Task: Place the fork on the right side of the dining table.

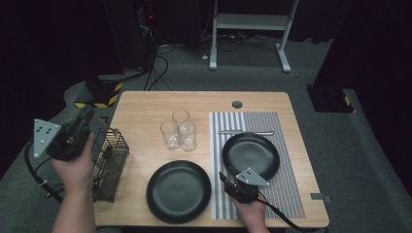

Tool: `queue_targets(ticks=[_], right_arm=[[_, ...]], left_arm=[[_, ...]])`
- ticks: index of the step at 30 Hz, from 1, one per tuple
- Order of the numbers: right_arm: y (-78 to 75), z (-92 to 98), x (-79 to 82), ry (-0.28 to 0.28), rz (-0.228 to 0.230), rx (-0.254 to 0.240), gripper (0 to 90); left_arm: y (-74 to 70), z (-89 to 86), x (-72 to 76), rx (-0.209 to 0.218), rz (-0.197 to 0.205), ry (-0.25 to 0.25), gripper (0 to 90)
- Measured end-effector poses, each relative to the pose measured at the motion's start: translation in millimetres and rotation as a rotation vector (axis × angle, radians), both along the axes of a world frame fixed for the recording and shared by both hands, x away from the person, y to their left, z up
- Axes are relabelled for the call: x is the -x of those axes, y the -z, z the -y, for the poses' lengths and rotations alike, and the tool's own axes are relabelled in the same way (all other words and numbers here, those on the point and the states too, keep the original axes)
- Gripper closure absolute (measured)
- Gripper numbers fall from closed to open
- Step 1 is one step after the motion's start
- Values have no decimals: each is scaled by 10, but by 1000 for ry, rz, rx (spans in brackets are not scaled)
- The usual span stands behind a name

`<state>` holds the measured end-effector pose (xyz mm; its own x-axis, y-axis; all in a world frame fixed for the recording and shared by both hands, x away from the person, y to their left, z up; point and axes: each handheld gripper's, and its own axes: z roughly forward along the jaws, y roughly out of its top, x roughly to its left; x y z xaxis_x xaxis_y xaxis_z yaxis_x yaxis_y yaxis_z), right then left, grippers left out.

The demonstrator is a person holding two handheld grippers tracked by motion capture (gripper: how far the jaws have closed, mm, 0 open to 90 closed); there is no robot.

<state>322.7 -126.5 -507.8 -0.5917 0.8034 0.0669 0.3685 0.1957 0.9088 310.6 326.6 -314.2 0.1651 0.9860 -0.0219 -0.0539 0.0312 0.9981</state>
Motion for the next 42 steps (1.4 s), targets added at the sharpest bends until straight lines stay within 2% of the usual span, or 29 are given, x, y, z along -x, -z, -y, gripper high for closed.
queue_targets(ticks=[7, 30, 42], right_arm=[[-7, 4, 1, 2, 5, -1, 566], [-23, 48, 33, 16, 20, 6, 565], [-33, 46, 48, 14, 29, 8, 566]], left_arm=[[14, 109, 8, 9, 7, 26, 869], [175, 475, 8, 28, -13, 119, 869], [283, 730, -18, 29, -32, 180, 869]])
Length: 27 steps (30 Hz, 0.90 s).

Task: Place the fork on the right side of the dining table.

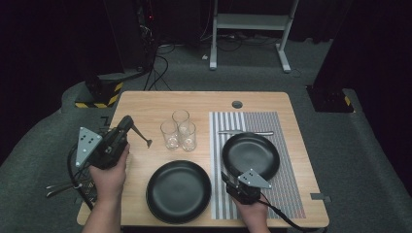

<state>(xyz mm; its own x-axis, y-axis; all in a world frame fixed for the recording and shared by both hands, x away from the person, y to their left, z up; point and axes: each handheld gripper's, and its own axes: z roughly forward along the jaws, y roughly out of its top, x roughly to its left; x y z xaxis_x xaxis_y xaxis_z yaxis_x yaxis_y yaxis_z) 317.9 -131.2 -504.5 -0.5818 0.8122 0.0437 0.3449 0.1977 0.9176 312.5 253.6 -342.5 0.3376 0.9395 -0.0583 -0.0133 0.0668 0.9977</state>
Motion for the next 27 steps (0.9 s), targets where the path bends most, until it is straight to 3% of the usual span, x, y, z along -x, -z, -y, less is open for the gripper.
queue_targets(ticks=[27], right_arm=[[-32, 18, 39, 1, 19, 3, 565]], left_arm=[[188, 595, -42, -12, -35, 133, 869]])
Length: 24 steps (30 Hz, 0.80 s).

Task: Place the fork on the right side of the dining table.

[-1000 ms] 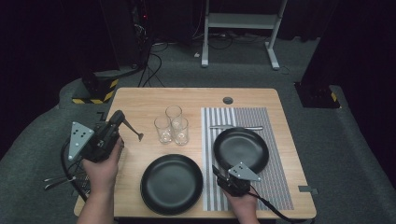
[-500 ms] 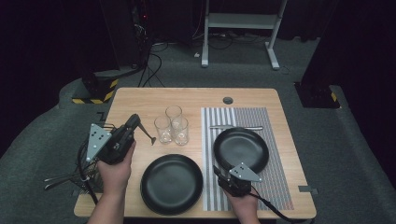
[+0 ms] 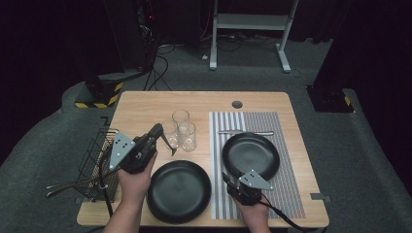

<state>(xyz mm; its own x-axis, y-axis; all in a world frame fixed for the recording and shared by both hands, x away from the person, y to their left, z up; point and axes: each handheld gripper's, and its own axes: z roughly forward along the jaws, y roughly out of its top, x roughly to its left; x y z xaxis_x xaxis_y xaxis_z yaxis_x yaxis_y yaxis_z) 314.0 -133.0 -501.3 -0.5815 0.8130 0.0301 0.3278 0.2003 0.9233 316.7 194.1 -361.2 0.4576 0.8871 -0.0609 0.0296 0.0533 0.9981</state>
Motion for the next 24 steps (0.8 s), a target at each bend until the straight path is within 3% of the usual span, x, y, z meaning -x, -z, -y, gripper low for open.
queue_targets(ticks=[13, 24], right_arm=[[-47, 9, 23, 0, 12, -7, 556], [-140, 49, 70, 9, 65, -8, 596]], left_arm=[[112, 351, -36, 4, -20, 83, 869], [193, 639, -43, 9, -37, 152, 869]])
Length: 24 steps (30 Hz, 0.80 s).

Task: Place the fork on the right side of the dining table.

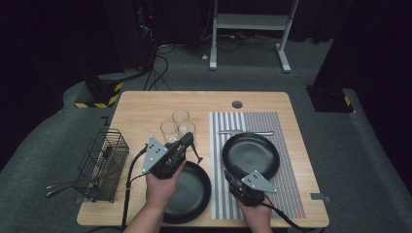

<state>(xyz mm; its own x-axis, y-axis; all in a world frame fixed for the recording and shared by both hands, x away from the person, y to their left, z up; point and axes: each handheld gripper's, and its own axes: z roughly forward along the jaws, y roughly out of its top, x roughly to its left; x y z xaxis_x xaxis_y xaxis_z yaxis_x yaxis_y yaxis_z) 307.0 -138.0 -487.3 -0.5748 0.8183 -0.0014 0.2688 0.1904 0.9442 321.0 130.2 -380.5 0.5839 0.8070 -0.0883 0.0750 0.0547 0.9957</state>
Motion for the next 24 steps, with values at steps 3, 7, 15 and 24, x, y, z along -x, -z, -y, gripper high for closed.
queue_targets(ticks=[3, 7, 15, 24], right_arm=[[-26, 19, 8, 0, 6, -10, 603], [-48, 40, 16, -2, 17, -15, 630], [-76, 48, 25, 3, 21, -26, 609], [-92, 19, 29, -27, 16, -31, 597]], left_arm=[[26, 69, -11, -1, -6, 13, 868], [73, 167, -28, -7, -17, 34, 868], [150, 306, -46, -7, -30, 59, 869], [239, 466, -13, -14, -51, 97, 868]])
